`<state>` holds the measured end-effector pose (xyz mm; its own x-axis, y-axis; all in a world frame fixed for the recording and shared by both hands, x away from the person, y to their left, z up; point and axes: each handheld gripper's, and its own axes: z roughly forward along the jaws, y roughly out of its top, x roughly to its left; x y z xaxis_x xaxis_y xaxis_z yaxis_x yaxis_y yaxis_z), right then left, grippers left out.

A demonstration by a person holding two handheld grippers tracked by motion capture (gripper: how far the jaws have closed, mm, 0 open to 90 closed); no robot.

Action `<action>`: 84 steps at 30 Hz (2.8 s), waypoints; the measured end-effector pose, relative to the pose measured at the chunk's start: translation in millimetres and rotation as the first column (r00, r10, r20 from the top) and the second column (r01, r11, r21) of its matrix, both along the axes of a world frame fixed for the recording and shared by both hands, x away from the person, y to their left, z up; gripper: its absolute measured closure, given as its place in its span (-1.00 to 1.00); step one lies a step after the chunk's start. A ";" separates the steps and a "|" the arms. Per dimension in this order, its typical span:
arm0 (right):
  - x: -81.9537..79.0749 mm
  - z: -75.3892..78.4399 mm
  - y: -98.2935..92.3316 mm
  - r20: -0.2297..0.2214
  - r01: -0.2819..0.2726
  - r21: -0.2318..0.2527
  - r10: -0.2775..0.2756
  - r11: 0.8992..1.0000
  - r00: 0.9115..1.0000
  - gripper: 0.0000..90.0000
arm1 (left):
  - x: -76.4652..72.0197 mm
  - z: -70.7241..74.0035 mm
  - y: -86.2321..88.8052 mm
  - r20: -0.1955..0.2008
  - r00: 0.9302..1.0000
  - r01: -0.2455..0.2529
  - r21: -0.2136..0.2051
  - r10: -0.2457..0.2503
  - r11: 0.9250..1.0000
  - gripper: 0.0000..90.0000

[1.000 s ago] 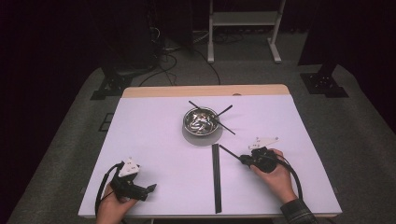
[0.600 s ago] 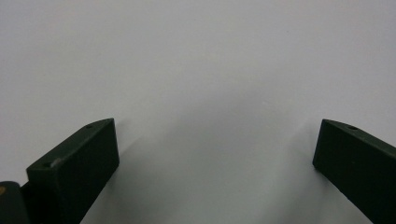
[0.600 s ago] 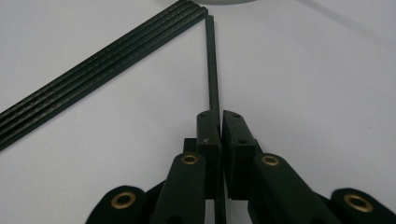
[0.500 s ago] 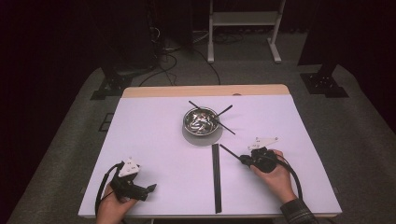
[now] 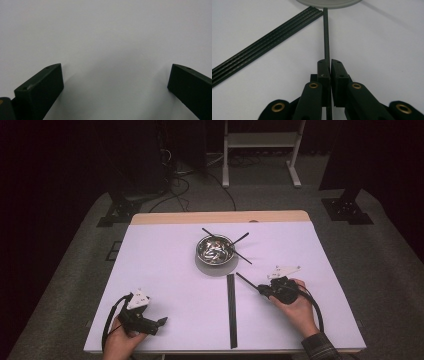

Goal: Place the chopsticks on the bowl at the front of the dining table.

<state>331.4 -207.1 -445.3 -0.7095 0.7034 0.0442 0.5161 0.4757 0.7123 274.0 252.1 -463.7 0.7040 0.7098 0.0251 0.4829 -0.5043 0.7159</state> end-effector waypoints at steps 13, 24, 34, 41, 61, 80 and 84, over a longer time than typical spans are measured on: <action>-2.6 16.3 0.7 0.039 -0.001 0.031 0.000 1.000 0.999 0.91 | 0.0 0.0 0.0 0.000 1.000 0.000 0.001 0.000 1.000 -1.00; -1.3 26.0 0.3 0.056 -0.002 0.052 -0.001 0.999 0.998 0.91 | 0.0 0.0 0.0 0.000 1.000 0.000 0.000 0.000 1.000 -1.00; 6.1 32.6 5.9 0.067 -0.004 0.063 0.000 0.998 0.998 0.91 | 0.0 0.0 0.0 0.000 1.000 0.000 0.000 0.000 1.000 -1.00; 12.6 37.3 12.1 0.070 -0.016 0.062 0.012 0.998 0.997 0.91 | 0.0 -0.1 0.0 0.000 1.000 -0.001 0.000 0.001 1.000 -1.00; 31.6 48.4 33.3 0.079 -0.041 0.071 0.035 0.997 0.996 0.91 | 0.0 0.1 0.1 0.000 1.000 0.000 -0.001 0.000 1.000 -1.00; 53.1 55.4 52.8 0.072 -0.053 0.087 0.047 0.995 0.996 0.91 | 0.1 0.2 0.3 0.000 1.000 0.002 0.003 -0.002 1.000 -1.00; 58.2 56.9 56.2 0.071 -0.052 0.087 0.046 0.995 0.996 0.91 | 0.1 0.1 0.2 -0.001 1.000 0.001 0.001 -0.001 1.000 -1.00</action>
